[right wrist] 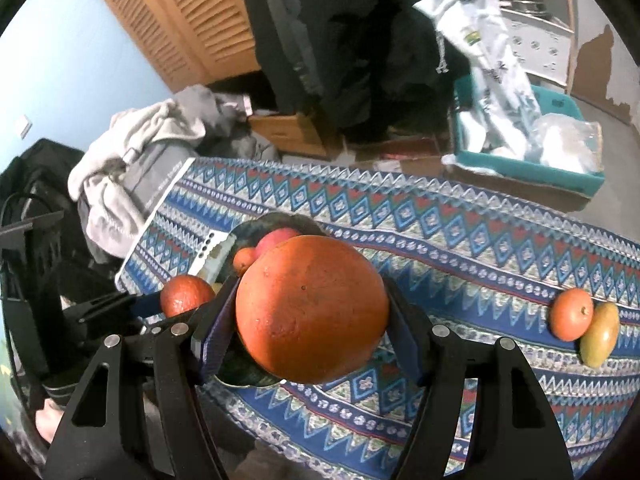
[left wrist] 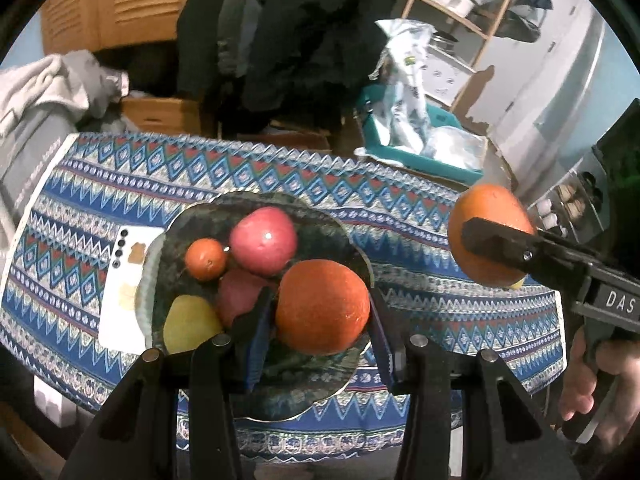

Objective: Organize fruits
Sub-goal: 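Release the tangerine into the bowl with the left tool while the right tool releases the orange there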

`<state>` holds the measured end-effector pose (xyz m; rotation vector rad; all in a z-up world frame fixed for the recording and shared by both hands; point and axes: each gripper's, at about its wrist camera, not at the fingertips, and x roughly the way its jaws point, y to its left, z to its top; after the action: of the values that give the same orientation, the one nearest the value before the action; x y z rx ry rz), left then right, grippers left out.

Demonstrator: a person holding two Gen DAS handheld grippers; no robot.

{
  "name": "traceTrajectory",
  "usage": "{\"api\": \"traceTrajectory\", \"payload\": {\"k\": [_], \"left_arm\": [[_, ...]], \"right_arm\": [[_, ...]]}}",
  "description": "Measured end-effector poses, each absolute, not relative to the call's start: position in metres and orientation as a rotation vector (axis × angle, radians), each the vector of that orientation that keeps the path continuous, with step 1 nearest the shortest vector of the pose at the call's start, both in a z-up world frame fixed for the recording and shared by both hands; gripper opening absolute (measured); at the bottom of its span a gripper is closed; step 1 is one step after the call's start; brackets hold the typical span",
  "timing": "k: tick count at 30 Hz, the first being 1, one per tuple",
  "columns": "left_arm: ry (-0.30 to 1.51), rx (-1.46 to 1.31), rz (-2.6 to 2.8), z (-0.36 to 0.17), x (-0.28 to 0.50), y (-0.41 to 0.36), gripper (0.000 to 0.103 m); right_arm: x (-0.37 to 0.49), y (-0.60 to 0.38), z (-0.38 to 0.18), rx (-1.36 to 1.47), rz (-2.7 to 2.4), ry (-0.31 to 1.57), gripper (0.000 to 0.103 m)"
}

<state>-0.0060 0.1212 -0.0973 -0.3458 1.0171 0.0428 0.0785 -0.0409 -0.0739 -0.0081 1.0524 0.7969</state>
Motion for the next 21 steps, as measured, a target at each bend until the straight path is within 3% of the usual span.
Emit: {"api": "traceTrajectory", "payload": {"k": [21], "left_arm": [[1.202,-0.426,0.152,-0.173,-0.007,0.145,0.046]], "right_arm": [[0.077,0.021,-0.151,-0.066,0.855,1.232,0.069]]}}
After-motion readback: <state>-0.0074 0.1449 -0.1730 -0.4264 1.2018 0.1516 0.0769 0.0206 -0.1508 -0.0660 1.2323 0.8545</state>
